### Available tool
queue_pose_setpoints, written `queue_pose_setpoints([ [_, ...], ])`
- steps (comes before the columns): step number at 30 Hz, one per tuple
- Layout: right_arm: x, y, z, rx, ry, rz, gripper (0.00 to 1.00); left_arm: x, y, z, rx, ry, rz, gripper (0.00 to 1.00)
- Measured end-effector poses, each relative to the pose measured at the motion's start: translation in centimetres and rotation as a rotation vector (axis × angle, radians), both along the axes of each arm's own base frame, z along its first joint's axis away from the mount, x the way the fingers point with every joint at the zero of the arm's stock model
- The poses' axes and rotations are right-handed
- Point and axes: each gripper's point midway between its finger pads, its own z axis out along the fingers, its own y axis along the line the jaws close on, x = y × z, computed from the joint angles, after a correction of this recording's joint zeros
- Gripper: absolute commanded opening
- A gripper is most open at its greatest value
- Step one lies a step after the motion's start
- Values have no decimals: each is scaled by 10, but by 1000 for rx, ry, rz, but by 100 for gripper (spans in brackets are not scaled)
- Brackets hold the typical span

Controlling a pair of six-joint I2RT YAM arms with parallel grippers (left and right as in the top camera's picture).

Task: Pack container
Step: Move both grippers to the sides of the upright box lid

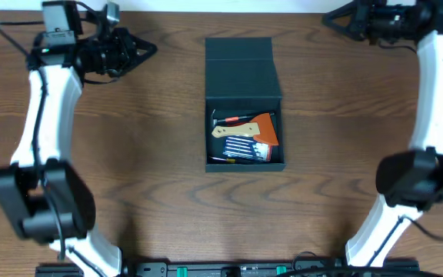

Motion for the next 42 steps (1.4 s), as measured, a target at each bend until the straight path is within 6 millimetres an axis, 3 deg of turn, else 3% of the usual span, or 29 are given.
queue_pose_setpoints([
  [7,31,-4,-118,52,243,6,1,14,-11,-70,-128,129,-72,6],
  [10,33,-4,-151,60,306,12,1,17,-15,-96,-160,171,-88,6],
  [13,31,-2,-169,56,325,32,1,22,-18,-112,-172,168,-102,6],
  [21,35,10,-169,42,265,75,2,32,-39,-117,-198,157,-118,6],
  [25,52,8,-163,86,276,11,4,46,-47,-124,-255,218,-68,5],
  [29,72,1,-148,189,313,-73,5,59,-40,-127,-344,346,32,5],
  [34,90,-3,-129,258,253,-87,4,76,-29,-106,-421,319,73,5],
  [39,87,11,-117,268,140,13,6,81,-34,-78,-438,153,-21,6],
  [42,79,26,-115,255,72,92,5,77,-42,-71,-432,100,-74,5],
])
